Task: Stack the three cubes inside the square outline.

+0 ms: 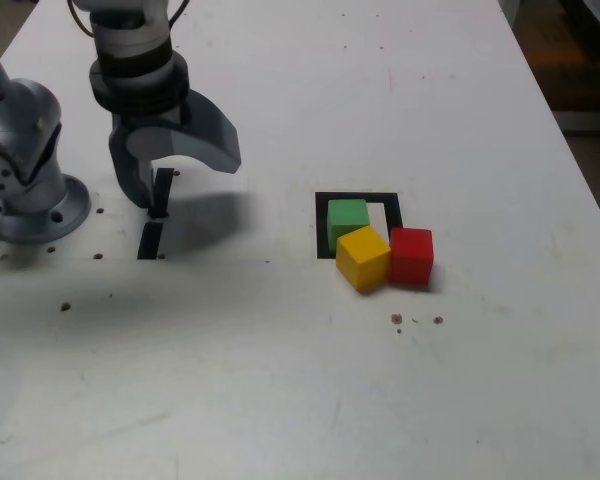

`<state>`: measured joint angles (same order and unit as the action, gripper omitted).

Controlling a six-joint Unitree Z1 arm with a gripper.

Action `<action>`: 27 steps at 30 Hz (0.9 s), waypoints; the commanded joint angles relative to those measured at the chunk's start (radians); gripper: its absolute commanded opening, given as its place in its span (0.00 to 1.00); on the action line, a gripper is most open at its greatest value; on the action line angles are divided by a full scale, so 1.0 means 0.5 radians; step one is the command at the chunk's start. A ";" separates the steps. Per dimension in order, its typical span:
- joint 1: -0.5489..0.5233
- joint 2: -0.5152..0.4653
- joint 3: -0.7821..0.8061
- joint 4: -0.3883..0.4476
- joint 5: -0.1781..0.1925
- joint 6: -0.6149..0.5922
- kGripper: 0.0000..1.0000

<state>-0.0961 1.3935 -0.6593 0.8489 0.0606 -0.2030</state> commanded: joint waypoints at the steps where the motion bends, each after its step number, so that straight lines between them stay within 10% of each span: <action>1: 0.005 -0.009 -0.002 0.007 0.005 -0.002 0.99; 27: 0.005 0.069 -0.346 0.335 0.130 -0.004 0.98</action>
<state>-0.0962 1.4172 -0.8095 0.9994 0.1191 -0.2041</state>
